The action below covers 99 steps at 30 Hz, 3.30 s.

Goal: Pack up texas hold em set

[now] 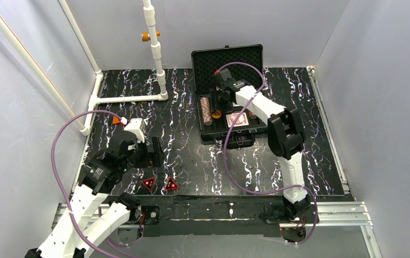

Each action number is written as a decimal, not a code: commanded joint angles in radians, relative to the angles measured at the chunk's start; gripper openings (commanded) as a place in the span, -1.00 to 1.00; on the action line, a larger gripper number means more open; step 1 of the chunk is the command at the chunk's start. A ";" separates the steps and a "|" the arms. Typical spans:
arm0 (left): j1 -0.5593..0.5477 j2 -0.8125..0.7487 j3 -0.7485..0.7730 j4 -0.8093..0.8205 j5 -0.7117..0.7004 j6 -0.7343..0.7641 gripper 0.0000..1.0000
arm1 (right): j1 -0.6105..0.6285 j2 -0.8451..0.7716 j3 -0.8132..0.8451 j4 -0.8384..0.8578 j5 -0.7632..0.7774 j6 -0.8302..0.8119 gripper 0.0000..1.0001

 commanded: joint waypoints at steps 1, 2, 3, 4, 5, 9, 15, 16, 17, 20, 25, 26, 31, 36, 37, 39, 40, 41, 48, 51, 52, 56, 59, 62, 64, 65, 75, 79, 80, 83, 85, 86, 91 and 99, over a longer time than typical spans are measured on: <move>0.005 0.006 -0.012 -0.010 -0.016 0.003 0.99 | -0.005 0.008 0.060 -0.002 0.006 -0.013 -0.51; 0.005 0.006 -0.012 -0.010 -0.014 0.004 0.99 | -0.005 0.011 0.064 -0.001 0.006 -0.013 -0.49; 0.005 0.005 -0.012 -0.011 -0.014 0.004 0.99 | -0.006 0.012 0.067 -0.001 0.006 -0.013 -0.47; 0.005 0.006 -0.012 -0.011 -0.013 0.004 0.99 | -0.007 0.013 0.072 -0.003 0.005 -0.013 -0.45; 0.005 0.006 -0.012 -0.011 -0.013 0.004 0.99 | -0.007 0.018 0.075 -0.005 0.005 -0.013 -0.39; 0.005 0.006 -0.010 -0.010 -0.014 0.007 0.99 | -0.007 0.027 0.087 -0.016 0.007 -0.011 -0.05; 0.005 0.003 -0.012 -0.008 -0.009 0.008 0.99 | -0.007 0.027 0.093 -0.025 0.021 -0.008 0.48; 0.005 0.004 -0.011 -0.009 -0.008 0.009 0.99 | -0.007 0.026 0.096 -0.026 0.026 -0.008 0.55; 0.005 0.006 -0.011 -0.008 -0.009 0.008 0.99 | -0.007 0.025 0.099 -0.029 0.031 -0.008 0.61; 0.004 0.010 -0.011 -0.007 -0.009 0.010 0.99 | -0.007 0.018 0.112 -0.041 0.038 -0.012 0.69; 0.005 0.012 -0.011 -0.007 -0.008 0.010 0.99 | -0.007 -0.025 0.108 -0.048 0.046 -0.012 0.72; 0.005 0.012 -0.012 -0.008 -0.009 0.008 0.99 | -0.007 -0.037 0.105 -0.051 0.047 -0.011 0.72; 0.005 0.011 -0.013 -0.007 -0.008 0.008 0.99 | -0.005 -0.110 0.068 -0.044 0.046 -0.016 0.72; 0.005 0.013 -0.013 -0.007 -0.010 0.007 0.99 | -0.001 -0.228 -0.024 -0.012 0.039 -0.023 0.73; 0.004 0.013 -0.013 -0.008 -0.010 0.007 0.99 | 0.001 -0.254 -0.052 -0.003 0.037 -0.023 0.73; 0.004 0.009 -0.013 -0.007 -0.013 0.007 0.99 | 0.005 -0.315 -0.115 0.019 0.033 -0.024 0.74; 0.005 0.008 -0.013 -0.007 -0.014 0.007 0.99 | 0.007 -0.347 -0.147 0.028 0.029 -0.023 0.75; 0.005 0.007 -0.013 -0.007 -0.017 0.006 0.99 | 0.008 -0.383 -0.185 0.040 0.027 -0.021 0.79; 0.005 0.000 0.000 -0.031 -0.054 -0.013 0.99 | 0.016 -0.618 -0.443 0.103 0.011 0.009 0.90; 0.005 -0.008 0.012 -0.053 -0.067 -0.029 0.99 | 0.018 -0.691 -0.508 0.091 0.004 0.010 0.90; 0.005 -0.007 0.016 -0.059 -0.072 -0.034 0.99 | 0.018 -0.713 -0.530 0.085 0.006 0.008 0.90; 0.004 0.017 0.039 -0.107 -0.132 -0.082 0.99 | 0.018 -0.808 -0.621 0.076 0.003 0.008 0.90; 0.005 0.049 0.065 -0.167 -0.181 -0.130 0.99 | 0.018 -0.864 -0.681 0.078 -0.010 0.013 0.90; 0.005 0.087 0.075 -0.194 -0.101 -0.145 0.99 | 0.018 -0.907 -0.733 0.073 -0.017 0.023 0.90; 0.004 0.108 0.062 -0.206 -0.050 -0.172 0.99 | 0.018 -0.937 -0.765 0.070 -0.026 0.031 0.90; 0.004 0.115 0.045 -0.207 -0.034 -0.190 0.99 | 0.018 -0.953 -0.782 0.071 -0.031 0.037 0.89; -0.202 0.195 -0.040 -0.198 -0.137 -0.401 0.90 | 0.022 -1.070 -0.963 0.123 -0.099 0.077 0.97; -0.300 0.248 -0.064 -0.190 -0.195 -0.456 0.88 | 0.028 -1.088 -1.015 0.153 -0.111 0.080 0.97; -0.325 0.255 -0.069 -0.183 -0.212 -0.464 0.89 | 0.028 -1.090 -1.025 0.160 -0.114 0.079 0.97; -0.392 0.283 -0.075 -0.160 -0.239 -0.474 0.89 | 0.030 -1.090 -1.046 0.173 -0.118 0.070 0.97; -0.434 0.310 -0.077 -0.143 -0.255 -0.473 0.89 | 0.030 -1.086 -1.055 0.181 -0.120 0.061 0.97; -0.460 0.330 -0.077 -0.139 -0.264 -0.476 0.89 | 0.031 -1.083 -1.059 0.183 -0.119 0.056 0.97; -0.531 0.430 -0.077 -0.113 -0.297 -0.488 0.90 | 0.030 -1.070 -1.066 0.184 -0.108 0.029 0.97; -0.567 0.577 -0.096 -0.023 -0.294 -0.473 0.97 | 0.030 -1.065 -1.099 0.201 -0.112 0.021 0.97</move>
